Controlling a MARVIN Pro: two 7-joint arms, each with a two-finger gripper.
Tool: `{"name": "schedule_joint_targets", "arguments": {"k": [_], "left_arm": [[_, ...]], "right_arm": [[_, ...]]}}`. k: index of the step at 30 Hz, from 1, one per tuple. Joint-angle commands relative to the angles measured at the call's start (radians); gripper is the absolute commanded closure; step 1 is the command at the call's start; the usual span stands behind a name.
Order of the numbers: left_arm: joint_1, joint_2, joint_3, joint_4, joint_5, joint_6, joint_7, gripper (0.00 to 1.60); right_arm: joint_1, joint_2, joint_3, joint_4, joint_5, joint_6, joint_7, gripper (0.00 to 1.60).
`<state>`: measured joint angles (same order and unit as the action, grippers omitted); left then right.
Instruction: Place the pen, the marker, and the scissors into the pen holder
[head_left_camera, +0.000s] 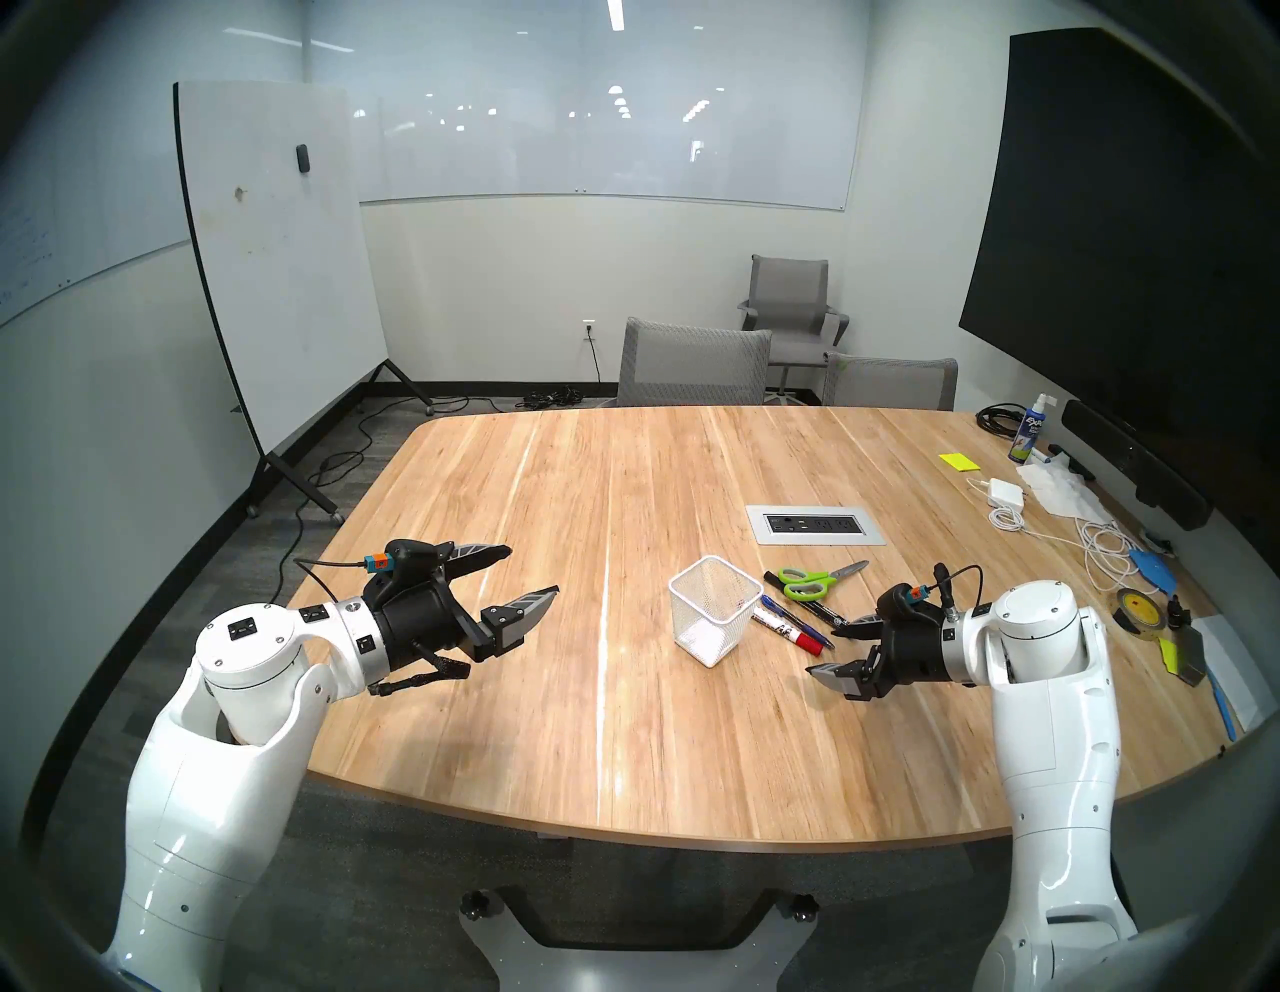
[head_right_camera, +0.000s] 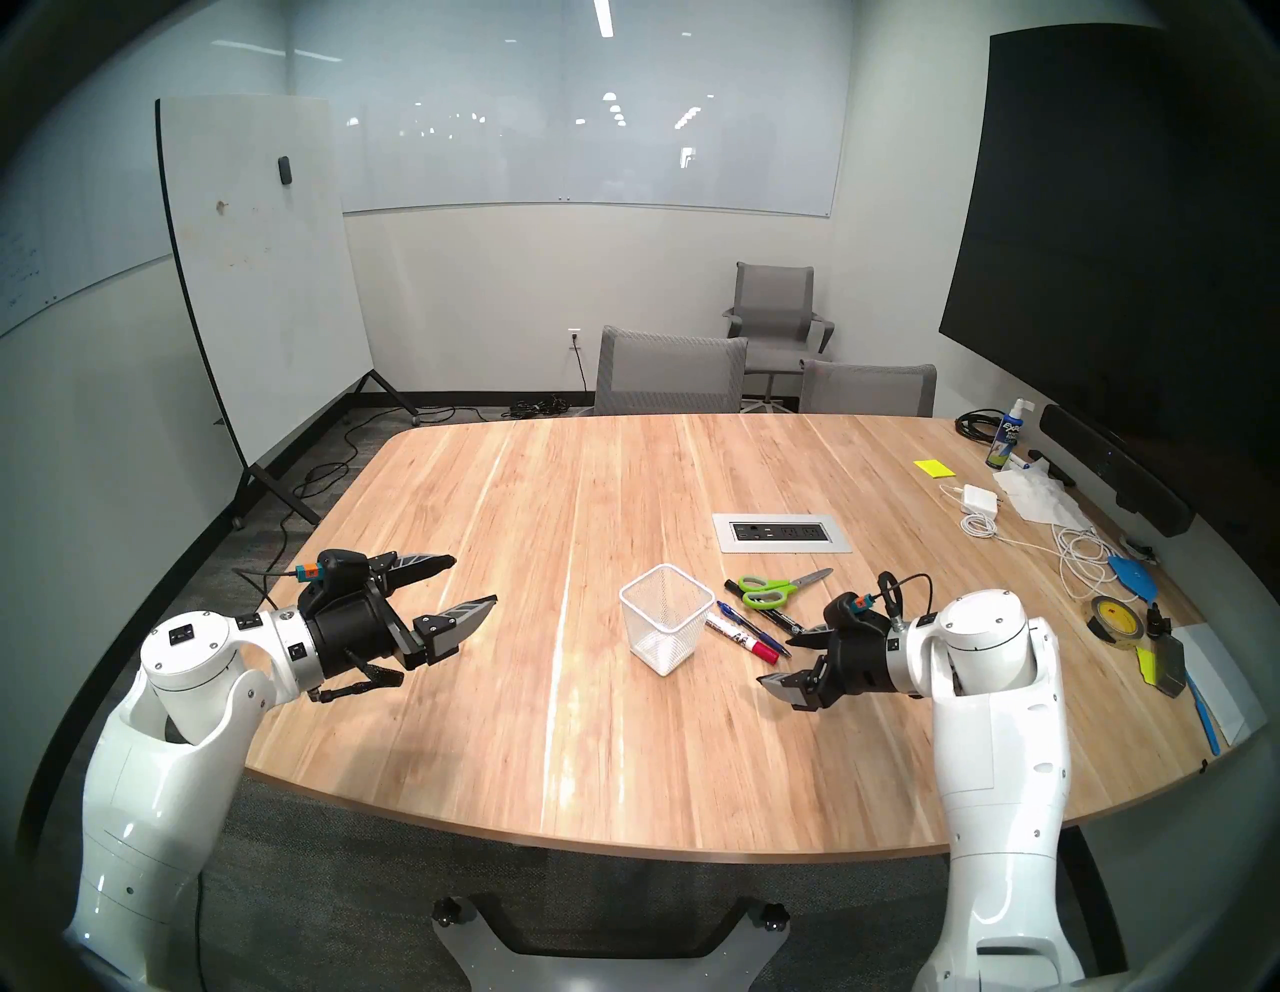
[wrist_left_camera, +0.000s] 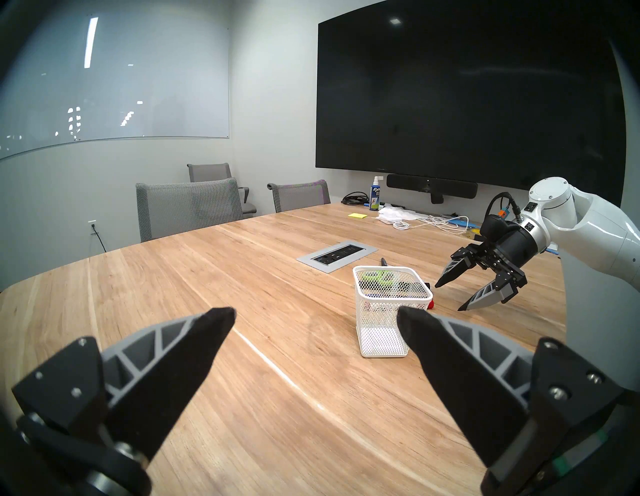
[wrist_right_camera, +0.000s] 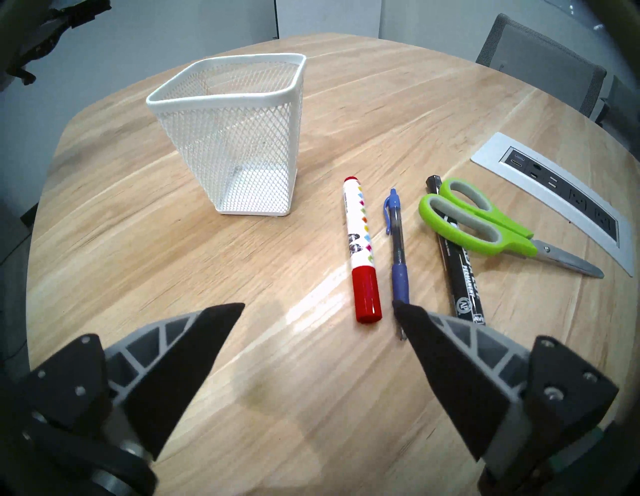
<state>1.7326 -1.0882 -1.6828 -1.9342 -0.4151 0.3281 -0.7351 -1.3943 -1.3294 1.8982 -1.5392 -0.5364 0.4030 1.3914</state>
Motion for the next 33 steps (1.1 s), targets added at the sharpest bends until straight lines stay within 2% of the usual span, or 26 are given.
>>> {"name": "schedule_joint_targets", "arguments": {"k": [1,19,33], "left_arm": [[-0.001,0.001,-0.001,-0.014,0.0,-0.001,0.0,0.0],[-0.001,0.001,-0.001,-0.014,0.0,-0.001,0.0,0.0],[-0.001,0.001,-0.001,-0.014,0.0,-0.001,0.0,0.0]], "right_arm": [[0.033,0.002,-0.004,-0.006,0.0,0.001,-0.007,0.0],[0.048,-0.007,-0.045,0.001,-0.019,0.021,-0.037,0.0],[0.069,-0.005,-0.056,0.072,-0.026,0.003,-0.087,0.0]]}}
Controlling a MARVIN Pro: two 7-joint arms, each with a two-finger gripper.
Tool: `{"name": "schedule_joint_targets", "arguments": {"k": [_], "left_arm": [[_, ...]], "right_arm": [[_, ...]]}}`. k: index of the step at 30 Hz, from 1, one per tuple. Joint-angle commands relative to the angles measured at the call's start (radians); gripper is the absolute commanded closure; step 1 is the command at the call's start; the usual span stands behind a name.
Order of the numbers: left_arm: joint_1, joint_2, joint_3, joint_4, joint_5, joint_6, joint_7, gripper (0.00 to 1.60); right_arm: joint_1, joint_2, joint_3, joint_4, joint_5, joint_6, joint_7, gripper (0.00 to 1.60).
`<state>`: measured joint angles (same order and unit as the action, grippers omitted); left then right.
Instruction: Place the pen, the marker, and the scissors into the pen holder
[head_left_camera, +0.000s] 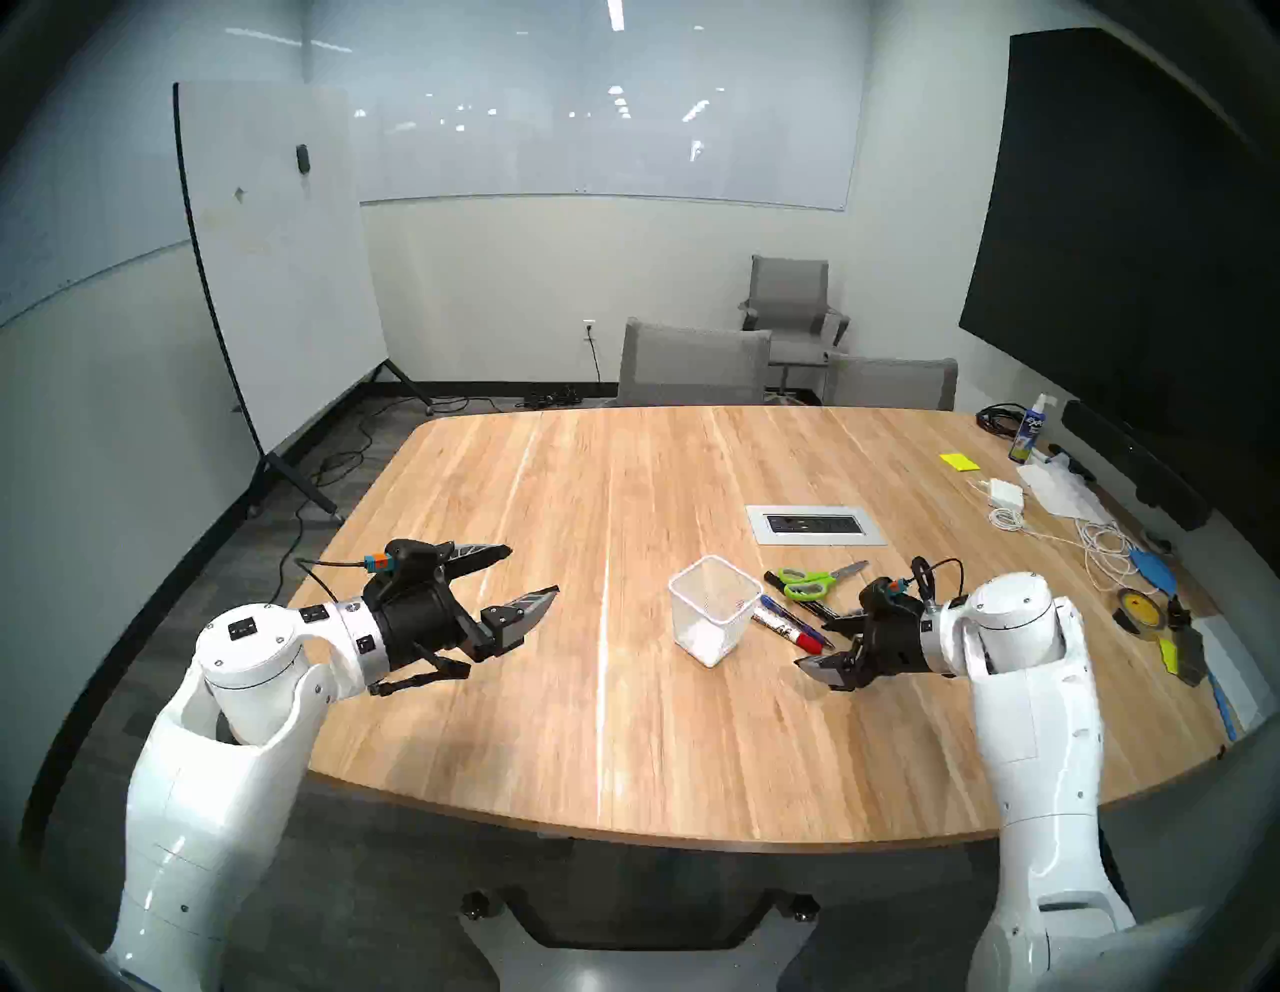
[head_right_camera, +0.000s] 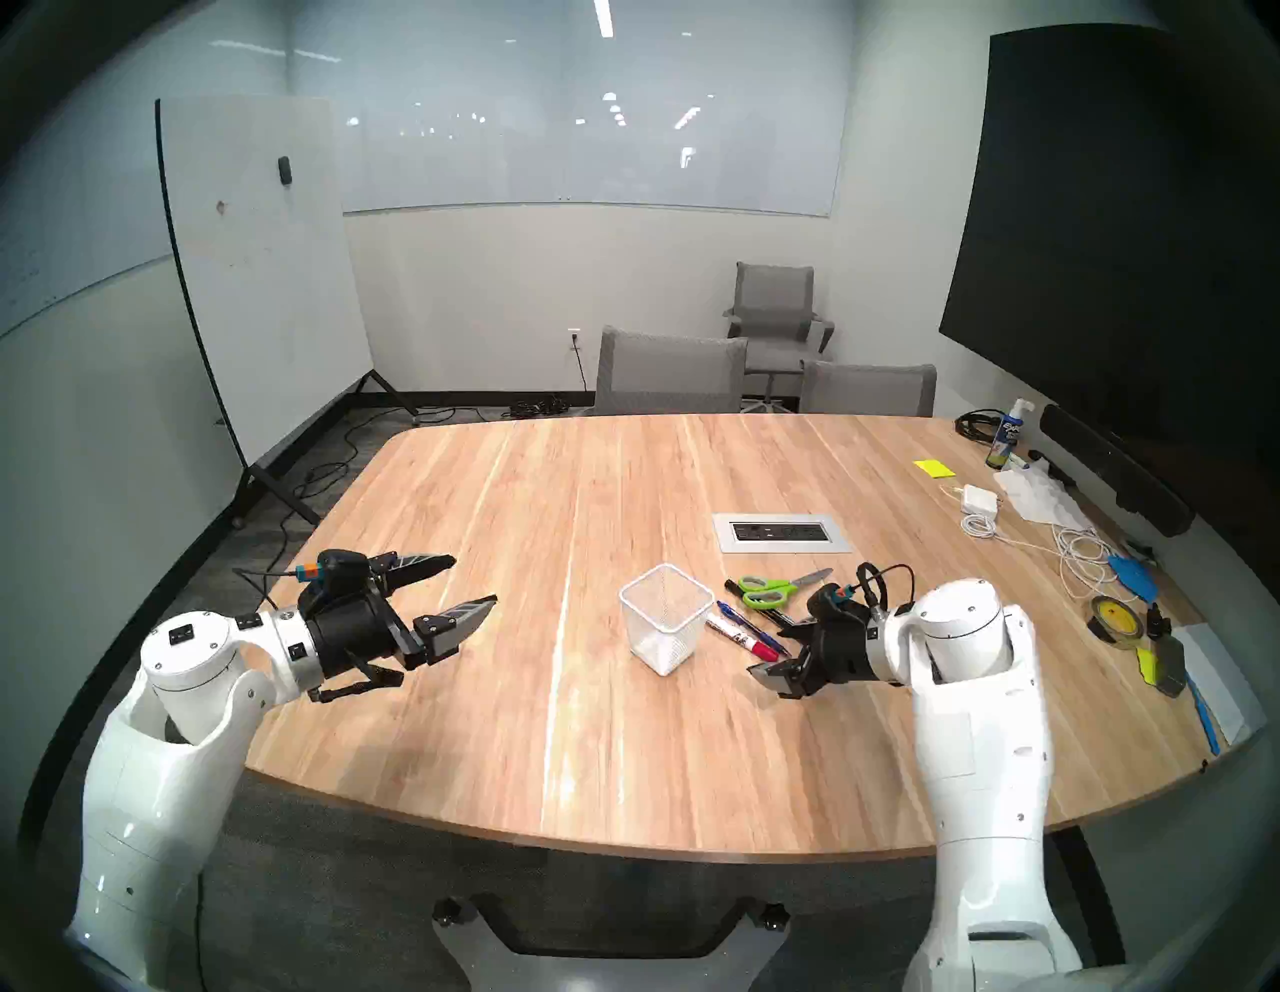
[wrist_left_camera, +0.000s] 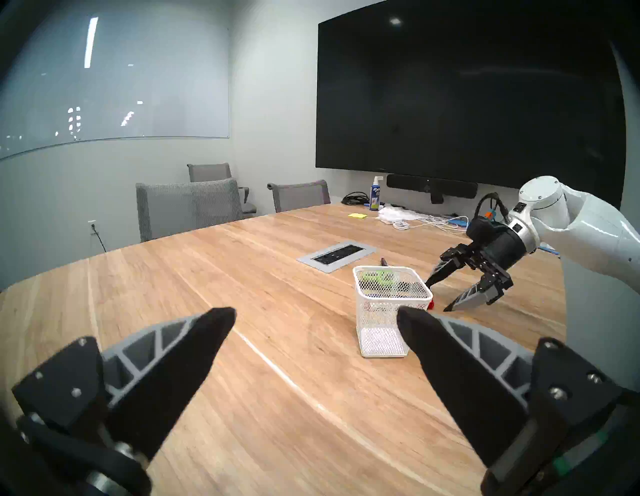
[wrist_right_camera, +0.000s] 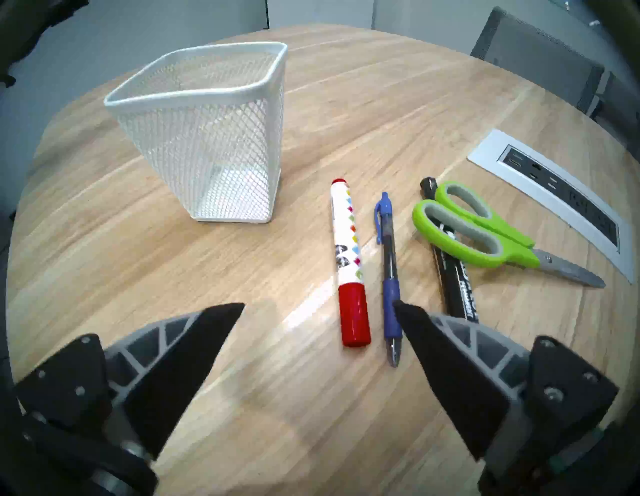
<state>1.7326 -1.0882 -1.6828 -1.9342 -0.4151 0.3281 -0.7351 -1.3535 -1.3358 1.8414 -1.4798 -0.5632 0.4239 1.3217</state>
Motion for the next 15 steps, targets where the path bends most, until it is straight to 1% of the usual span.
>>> {"name": "schedule_joint_targets", "arguments": {"k": [1,15], "left_arm": [[-0.001,0.001,-0.001,-0.015,0.0,-0.001,0.0,0.0],[-0.001,0.001,-0.001,-0.015,0.0,0.0,0.0,0.0]], "right_arm": [[0.029,0.001,0.0,0.017,0.001,-0.021,-0.02,0.0],[0.031,-0.003,-0.004,0.046,0.001,-0.037,-0.044,0.0]]}}
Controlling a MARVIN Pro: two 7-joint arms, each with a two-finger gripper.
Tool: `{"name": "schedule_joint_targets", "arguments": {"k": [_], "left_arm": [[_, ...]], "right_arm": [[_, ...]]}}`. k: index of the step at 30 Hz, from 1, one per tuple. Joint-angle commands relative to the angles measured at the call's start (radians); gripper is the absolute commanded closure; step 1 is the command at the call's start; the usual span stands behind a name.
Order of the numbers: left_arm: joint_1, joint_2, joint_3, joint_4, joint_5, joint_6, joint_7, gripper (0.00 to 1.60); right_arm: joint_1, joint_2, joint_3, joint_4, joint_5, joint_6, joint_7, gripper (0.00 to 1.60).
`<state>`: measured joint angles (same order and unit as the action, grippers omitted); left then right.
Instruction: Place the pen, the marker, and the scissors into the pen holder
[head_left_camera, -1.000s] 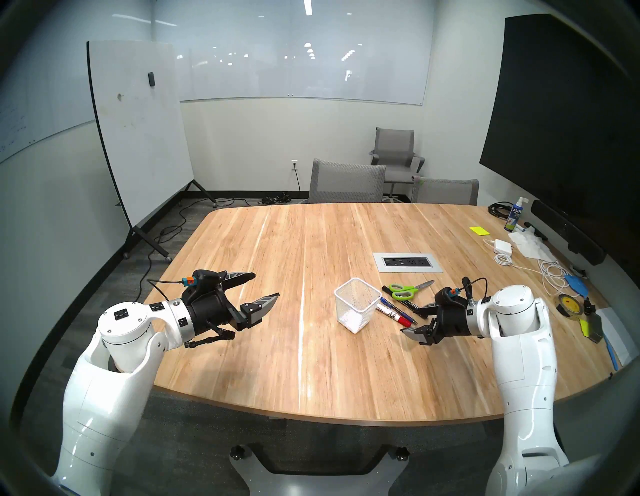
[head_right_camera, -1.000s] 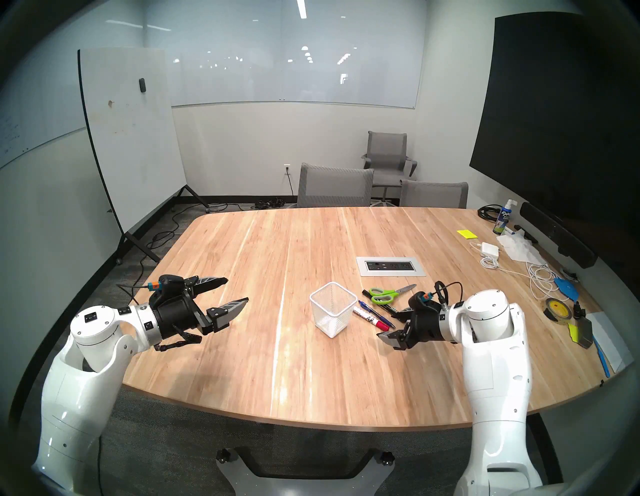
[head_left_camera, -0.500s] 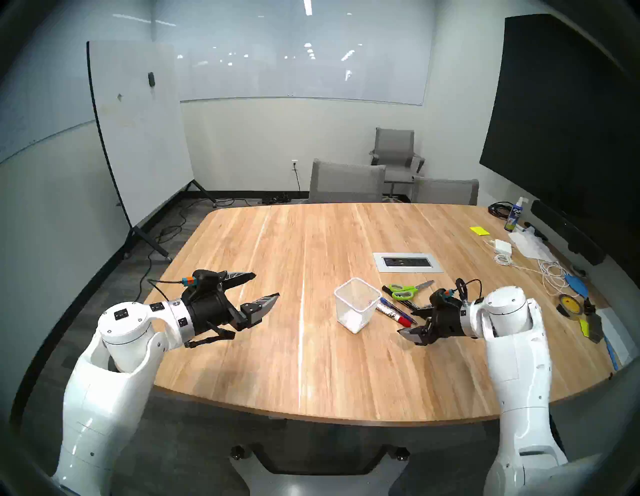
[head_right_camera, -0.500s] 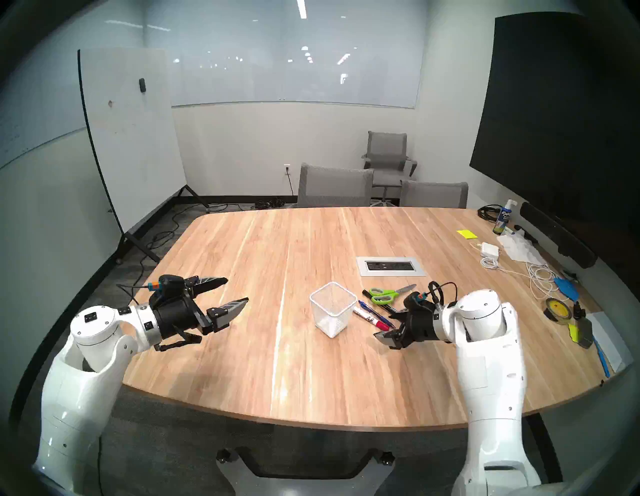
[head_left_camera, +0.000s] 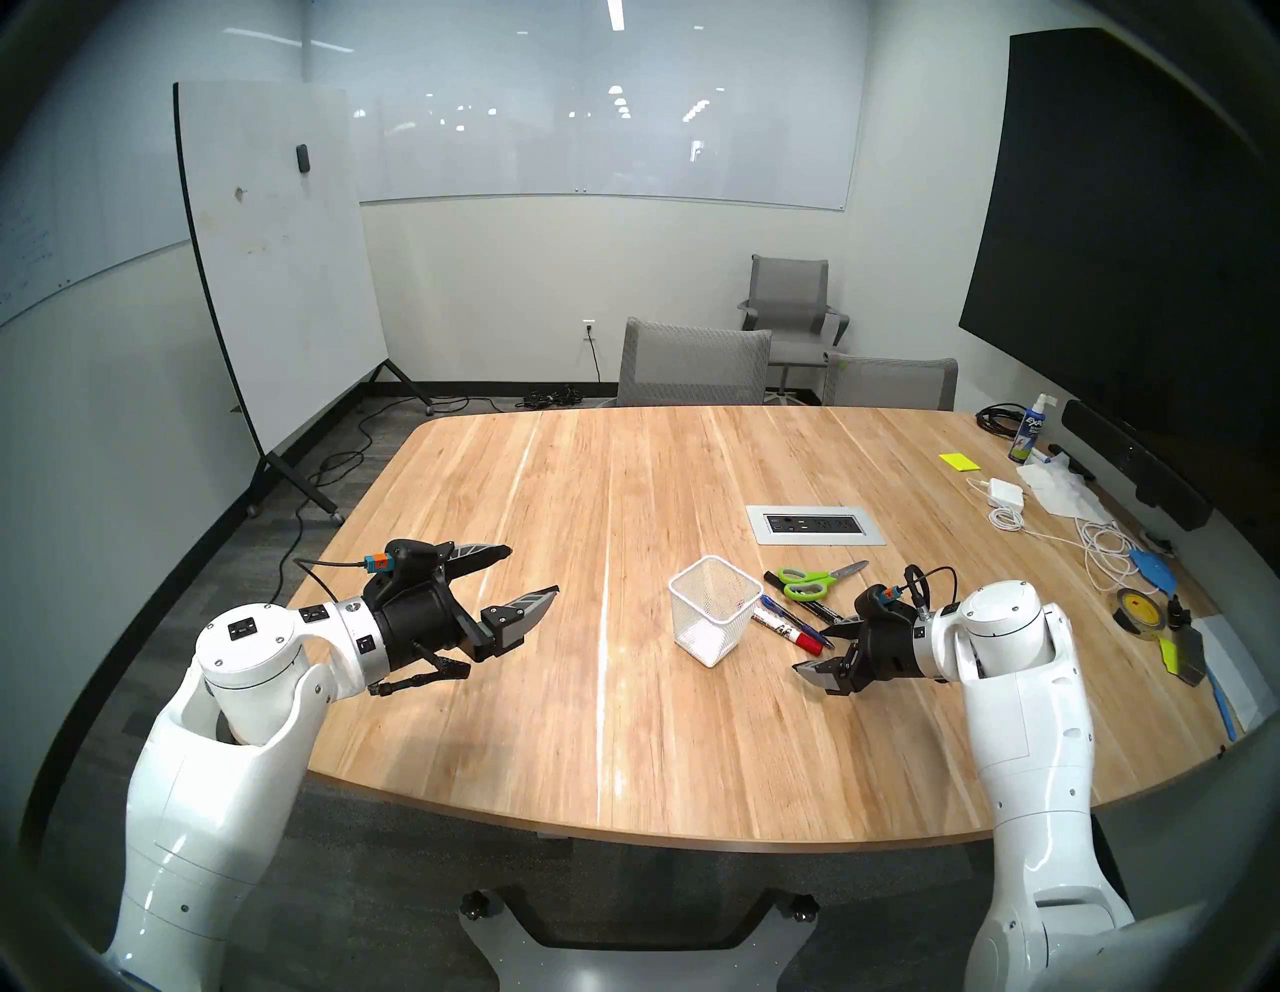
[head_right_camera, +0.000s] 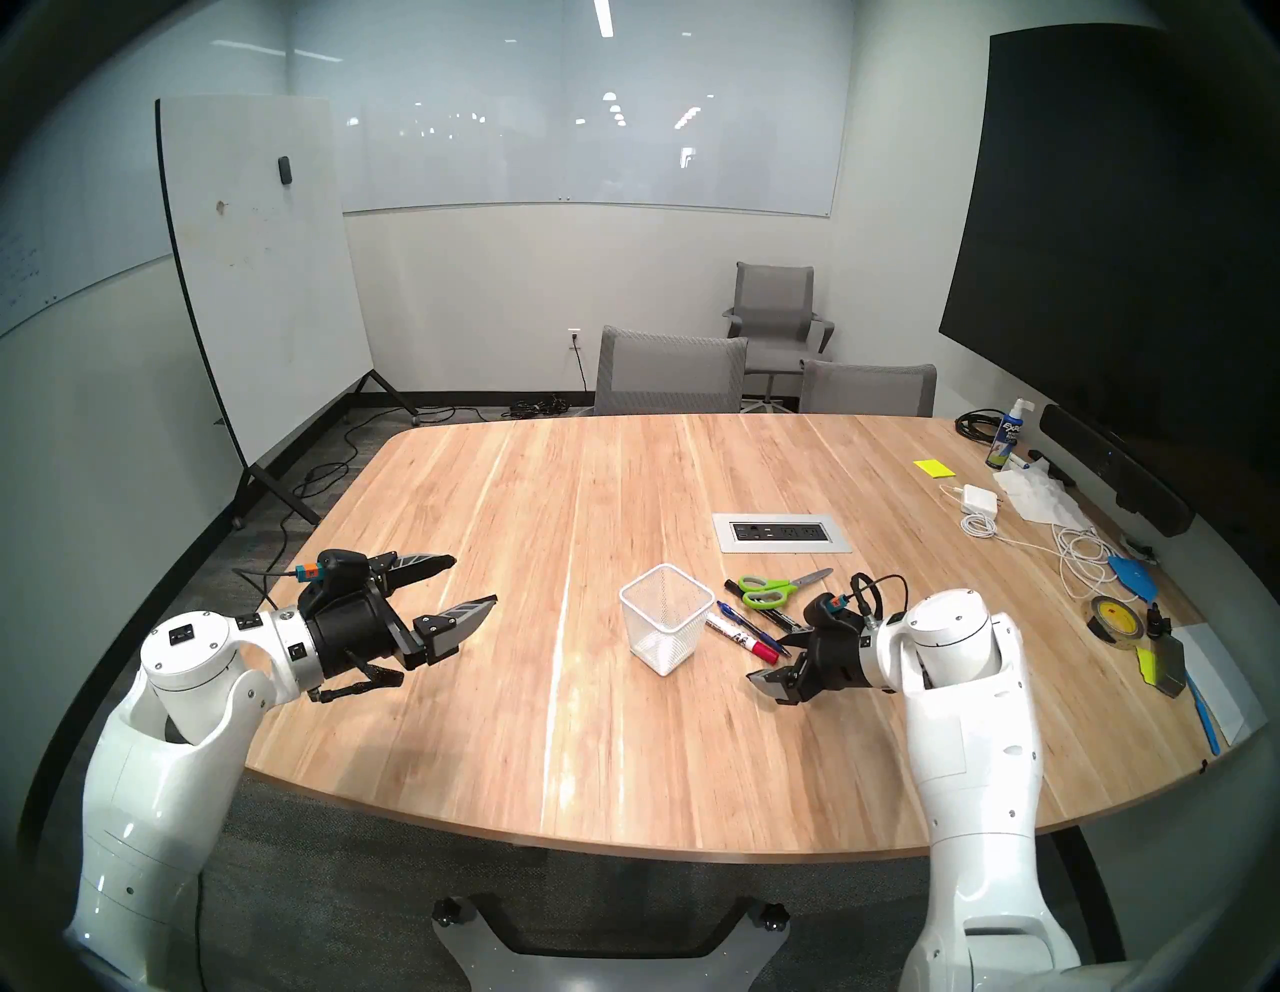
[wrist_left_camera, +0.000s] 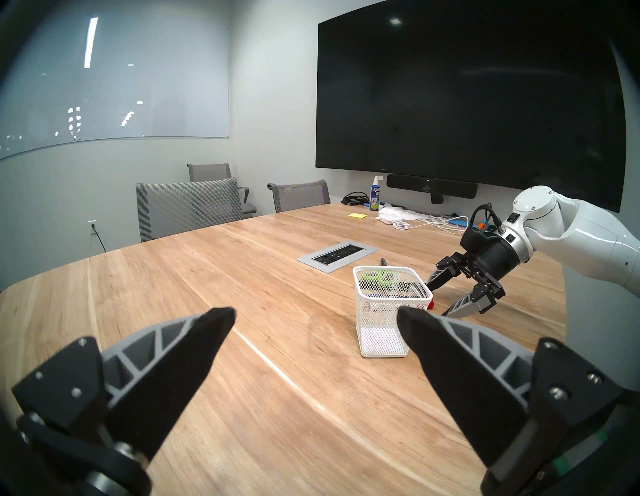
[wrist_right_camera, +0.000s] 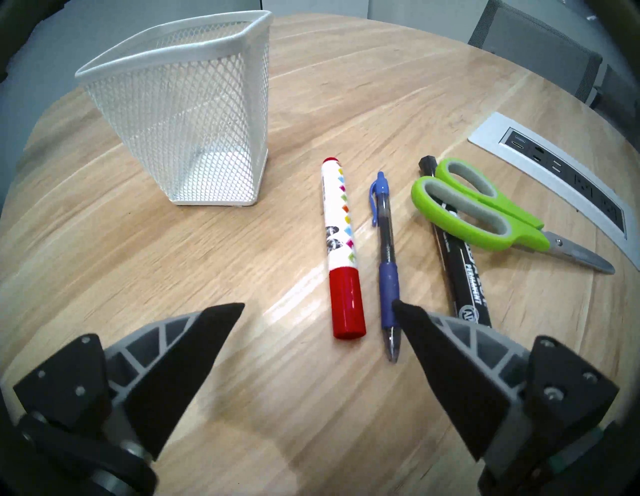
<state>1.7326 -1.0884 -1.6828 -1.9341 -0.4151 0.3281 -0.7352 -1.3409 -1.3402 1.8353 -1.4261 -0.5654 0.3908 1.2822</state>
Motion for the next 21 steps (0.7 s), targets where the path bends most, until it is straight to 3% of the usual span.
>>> {"name": "schedule_joint_targets", "arguments": {"k": [1,21], "left_arm": [[-0.001,0.001,-0.001,-0.015,0.0,0.0,0.0,0.0],[-0.001,0.001,-0.001,-0.015,0.0,0.0,0.0,0.0]], "right_arm": [[0.018,0.001,0.002,-0.007,0.002,-0.004,-0.007,0.0],[0.005,-0.008,-0.009,-0.002,-0.001,-0.011,-0.029,0.0]]}}
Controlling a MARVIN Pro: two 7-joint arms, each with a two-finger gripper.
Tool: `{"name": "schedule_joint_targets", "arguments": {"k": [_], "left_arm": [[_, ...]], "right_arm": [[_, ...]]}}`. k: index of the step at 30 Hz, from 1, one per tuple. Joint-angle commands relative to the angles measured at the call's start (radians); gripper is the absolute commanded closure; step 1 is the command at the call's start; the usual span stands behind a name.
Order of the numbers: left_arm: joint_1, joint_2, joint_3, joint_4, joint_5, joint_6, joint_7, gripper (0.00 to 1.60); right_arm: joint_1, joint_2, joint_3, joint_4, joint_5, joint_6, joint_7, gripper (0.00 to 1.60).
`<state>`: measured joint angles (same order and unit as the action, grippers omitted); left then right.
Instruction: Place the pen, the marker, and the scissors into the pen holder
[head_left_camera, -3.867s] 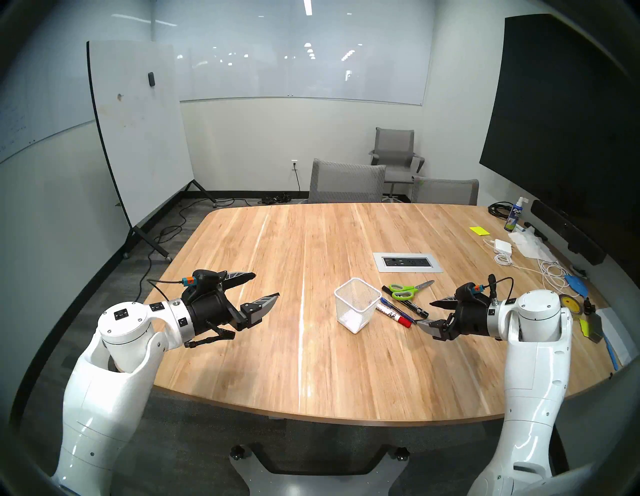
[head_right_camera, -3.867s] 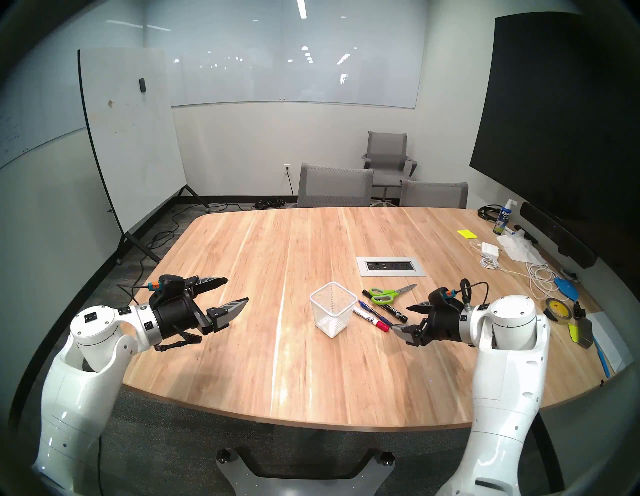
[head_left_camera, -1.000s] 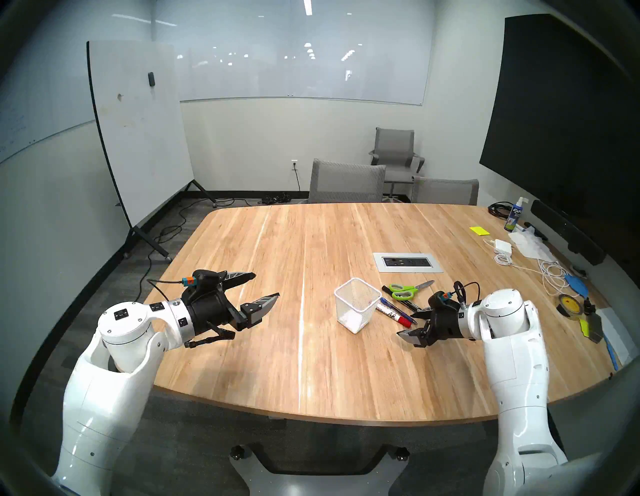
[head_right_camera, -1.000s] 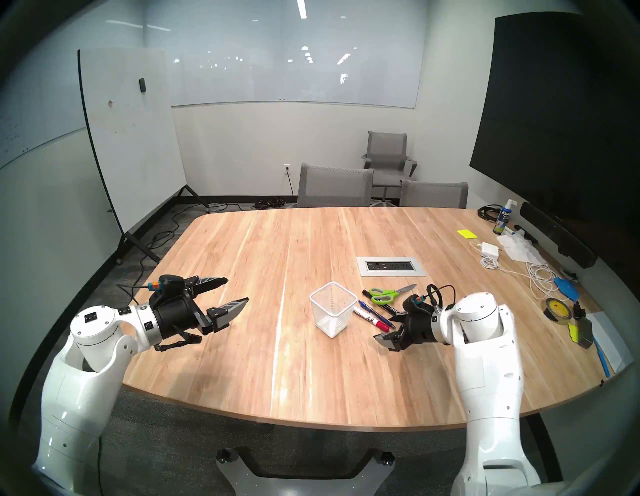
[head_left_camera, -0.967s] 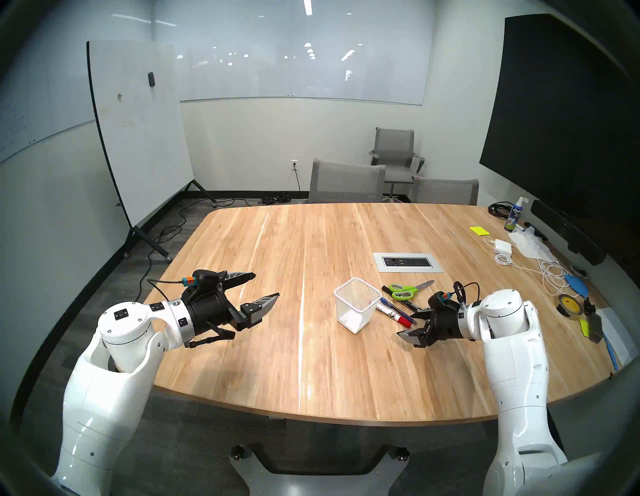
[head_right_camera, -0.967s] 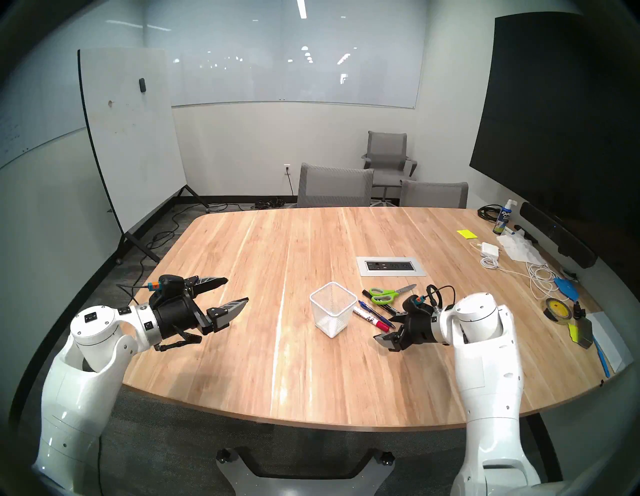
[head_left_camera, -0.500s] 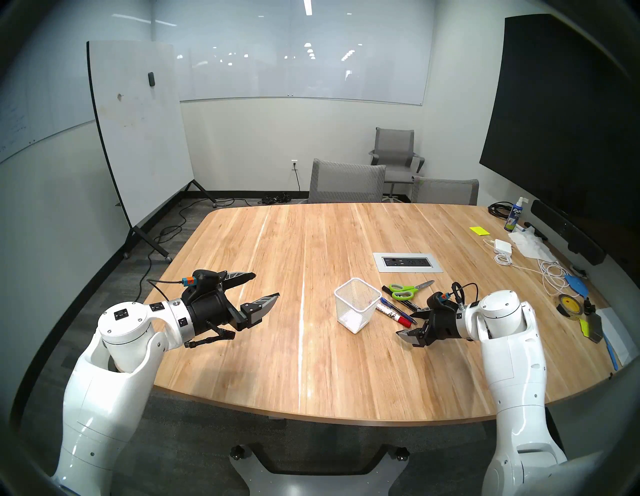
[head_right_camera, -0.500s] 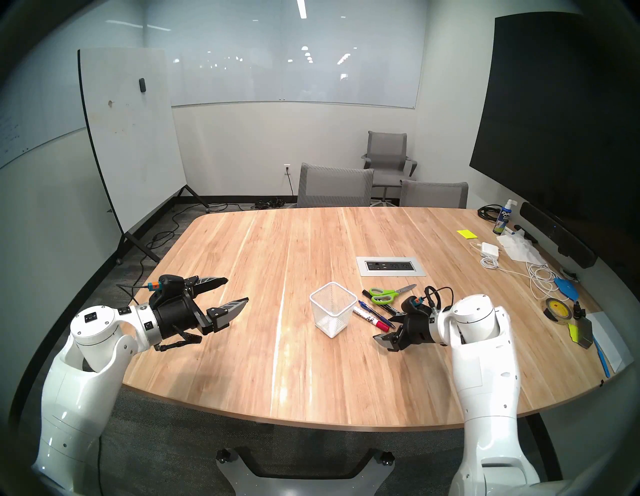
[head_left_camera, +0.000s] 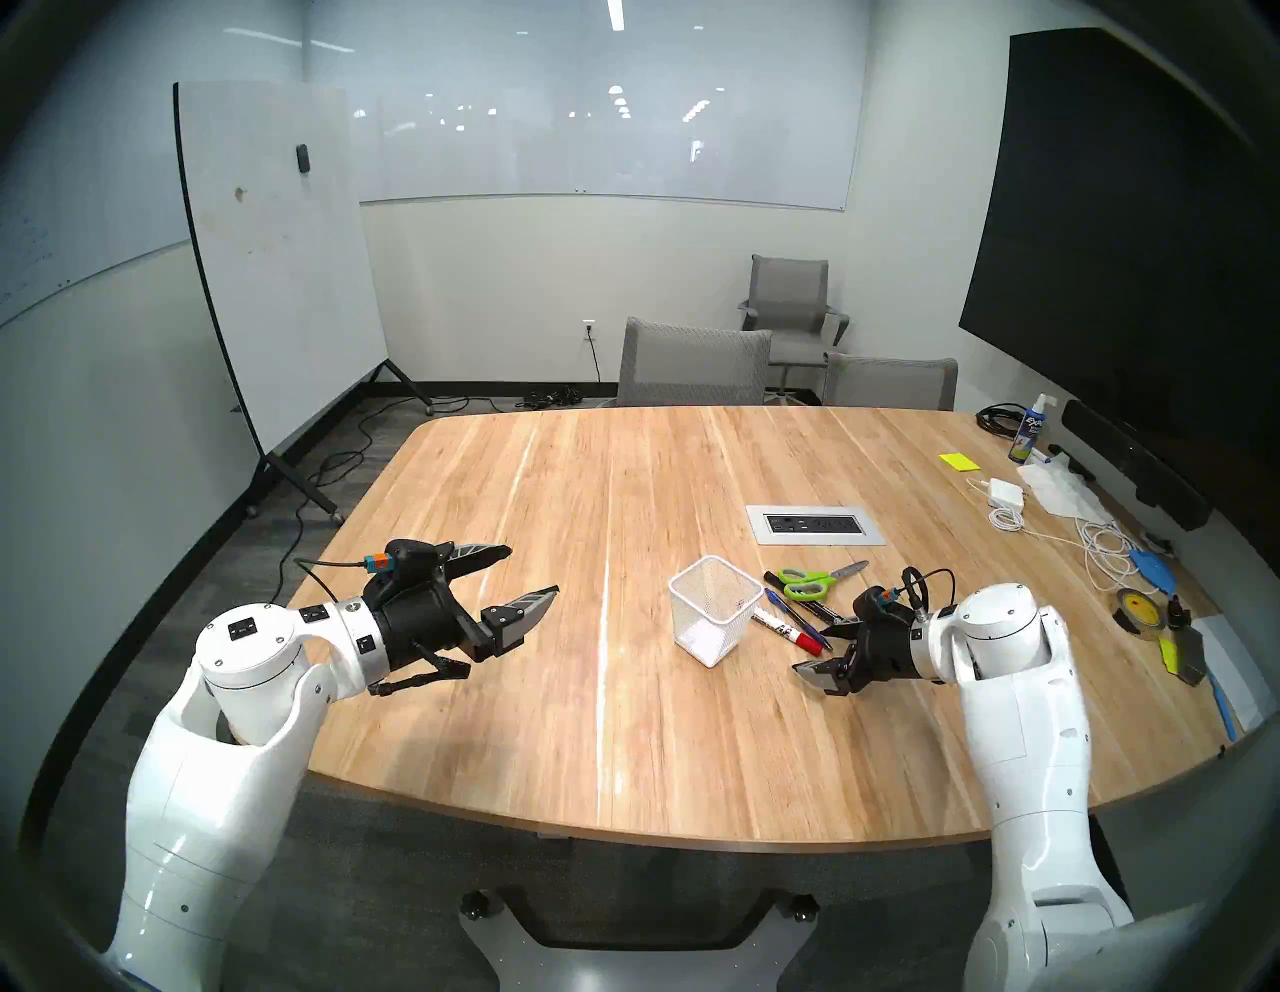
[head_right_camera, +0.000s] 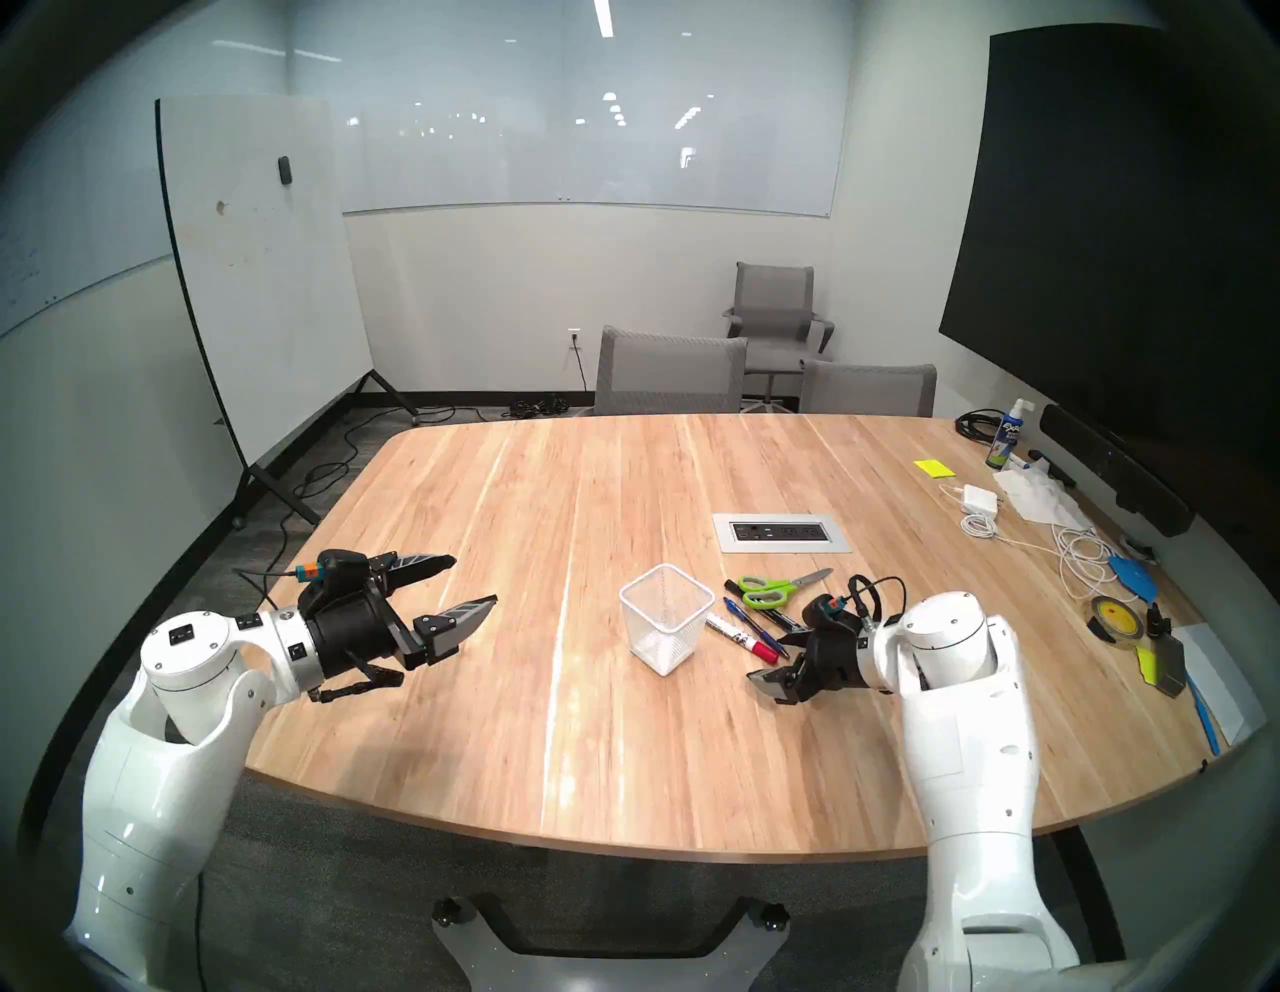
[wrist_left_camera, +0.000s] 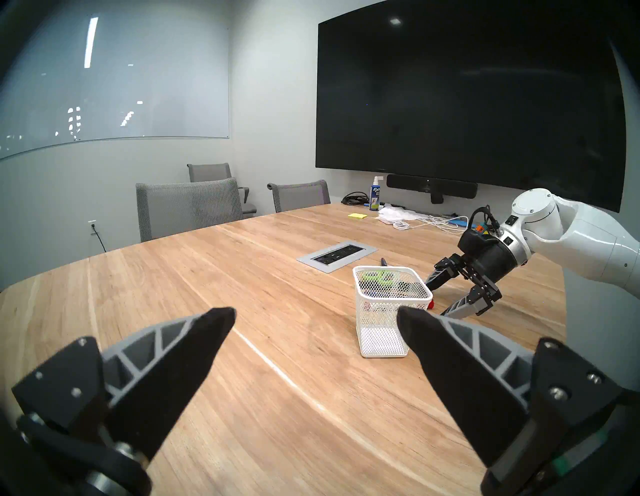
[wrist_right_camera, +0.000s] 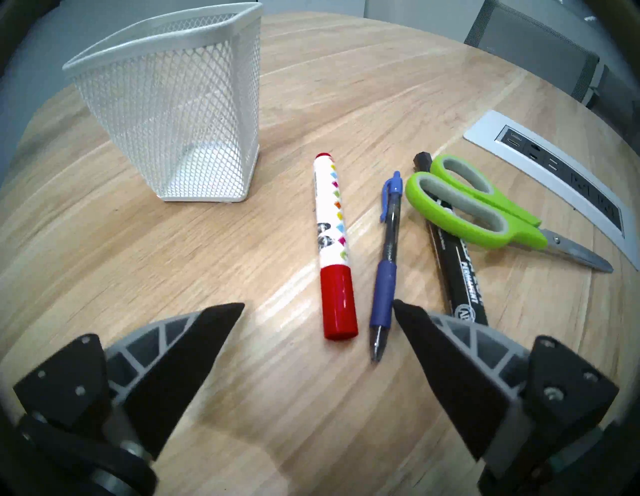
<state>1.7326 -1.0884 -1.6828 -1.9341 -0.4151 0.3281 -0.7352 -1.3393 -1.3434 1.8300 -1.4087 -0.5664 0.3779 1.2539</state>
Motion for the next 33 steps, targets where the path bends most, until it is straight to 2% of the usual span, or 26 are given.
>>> {"name": "schedule_joint_targets", "arguments": {"k": [1,33], "left_arm": [[-0.001,0.001,-0.001,-0.015,0.0,0.0,0.0,0.0],[-0.001,0.001,-0.001,-0.015,0.0,0.0,0.0,0.0]], "right_arm": [[0.003,-0.005,-0.004,-0.02,0.0,0.002,-0.001,0.0],[-0.007,-0.012,-0.018,-0.029,-0.012,0.002,-0.019,0.0]]}}
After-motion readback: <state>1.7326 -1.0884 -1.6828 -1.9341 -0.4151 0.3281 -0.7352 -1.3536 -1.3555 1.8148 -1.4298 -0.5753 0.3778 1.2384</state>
